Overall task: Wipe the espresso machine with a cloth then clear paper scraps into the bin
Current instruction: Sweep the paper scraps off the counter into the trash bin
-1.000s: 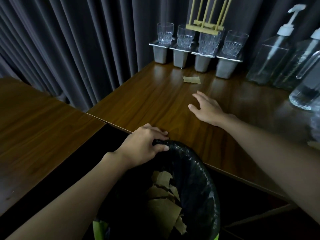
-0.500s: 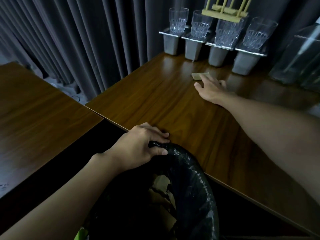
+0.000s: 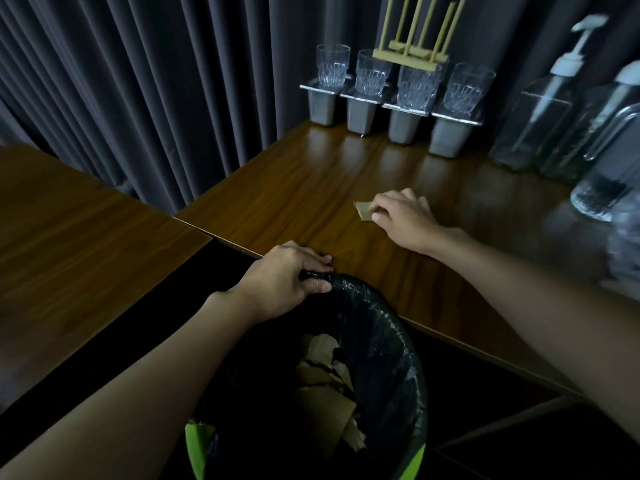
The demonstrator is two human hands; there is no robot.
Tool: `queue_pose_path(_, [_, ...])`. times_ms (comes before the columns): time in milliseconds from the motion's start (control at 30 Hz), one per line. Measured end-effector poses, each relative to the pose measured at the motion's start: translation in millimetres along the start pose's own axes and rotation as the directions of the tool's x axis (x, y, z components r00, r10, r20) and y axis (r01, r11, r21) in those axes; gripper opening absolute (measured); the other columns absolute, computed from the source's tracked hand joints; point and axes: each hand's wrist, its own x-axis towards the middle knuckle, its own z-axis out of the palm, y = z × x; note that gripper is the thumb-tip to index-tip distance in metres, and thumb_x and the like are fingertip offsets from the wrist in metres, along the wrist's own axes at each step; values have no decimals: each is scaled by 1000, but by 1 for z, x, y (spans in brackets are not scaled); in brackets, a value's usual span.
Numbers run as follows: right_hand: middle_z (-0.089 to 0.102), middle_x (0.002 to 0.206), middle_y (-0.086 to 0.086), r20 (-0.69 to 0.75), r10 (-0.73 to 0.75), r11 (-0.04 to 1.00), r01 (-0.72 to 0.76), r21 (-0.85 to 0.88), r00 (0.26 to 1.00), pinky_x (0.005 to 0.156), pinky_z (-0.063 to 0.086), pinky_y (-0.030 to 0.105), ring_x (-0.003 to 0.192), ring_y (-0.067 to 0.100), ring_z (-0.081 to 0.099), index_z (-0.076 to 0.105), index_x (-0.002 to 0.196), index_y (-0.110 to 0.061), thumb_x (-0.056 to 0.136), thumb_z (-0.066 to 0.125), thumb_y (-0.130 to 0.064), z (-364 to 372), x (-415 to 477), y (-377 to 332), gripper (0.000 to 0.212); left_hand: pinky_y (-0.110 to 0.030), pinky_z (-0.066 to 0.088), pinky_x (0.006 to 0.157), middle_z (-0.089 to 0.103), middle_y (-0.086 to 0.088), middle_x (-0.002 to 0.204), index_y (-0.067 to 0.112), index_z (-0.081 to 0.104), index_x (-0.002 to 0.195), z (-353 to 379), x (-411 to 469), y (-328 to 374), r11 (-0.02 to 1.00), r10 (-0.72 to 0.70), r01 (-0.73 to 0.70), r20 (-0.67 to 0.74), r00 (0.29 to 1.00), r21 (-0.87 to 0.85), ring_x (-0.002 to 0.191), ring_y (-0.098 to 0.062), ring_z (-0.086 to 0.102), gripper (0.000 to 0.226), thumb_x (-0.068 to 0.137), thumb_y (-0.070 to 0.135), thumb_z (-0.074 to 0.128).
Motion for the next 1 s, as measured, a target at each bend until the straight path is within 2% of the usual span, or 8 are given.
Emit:
queue_pose_path(200, [44,131,3,97,227,968,-236,90,969,100,28,42,125,25,37,44,130,-25,91,63,-35,-15,-35,-12,45,-38,40,111,58,12,141,26,67,130,1,-2,3,999,5,-5,3,1000,33,136,-11,41,38,92,35,68])
queue_pose_path(267, [44,128,6,108,284,939,-299,170,953,94,41,38,116,23,47,49,127,-19,91,64,-29,-21,-50,-16,40,-42,41,110,58,11,141,27,68,128,1,-3,4,999,11,-11,5,1000,46,136,-13,42,35,94,34,67])
queue_pose_path(367, [57,116,6,75,329,868,-332,369,942,60,49,23,90,15,59,59,113,-14,93,61,-16,-32,-79,-23,20,-46,44,109,60,7,140,24,69,127,0,-3,6,999,16,-17,18,1000,35,138,-13,44,33,95,32,67])
queue_pose_path(600, [71,90,-3,4,291,717,-221,662,957,63,52,18,80,5,67,68,97,-21,89,69,-17,-60,-155,-64,9,-45,53,92,70,1,116,27,72,114,-7,-3,23,997,0,-4,57,998,80,113,-25,61,21,98,35,63])
queue_pose_path(733, [63,115,-13,34,84,851,-90,517,996,92,41,10,110,-3,57,69,110,-26,88,71,-26,-61,-185,-76,22,-46,52,92,69,2,114,27,70,116,-18,-2,39,995,37,-49,128,991,92,107,-22,62,20,100,32,59])
queue_pose_path(800, [54,130,-12,5,120,902,-111,416,993,102,37,24,123,5,48,58,128,-29,90,67,-32,-60,-197,-71,40,-47,53,91,70,3,111,26,71,114,-20,-4,46,995,73,-82,146,987,56,105,-20,63,18,101,29,58])
queue_pose_path(900, [49,138,-6,111,218,868,-245,432,970,98,43,30,128,14,46,35,145,-32,94,61,-35,-64,-213,-55,58,-43,55,87,70,8,104,30,71,106,-15,-6,60,993,119,-119,144,982,-9,99,-15,65,14,101,27,58])
queue_pose_path(1000, [59,119,-14,162,244,843,-292,453,956,79,53,19,114,3,58,43,136,-35,99,54,-32,-73,-234,-34,39,-39,56,83,71,10,102,32,71,107,-1,-1,86,985,169,-164,137,976,-48,96,-11,66,13,101,30,59])
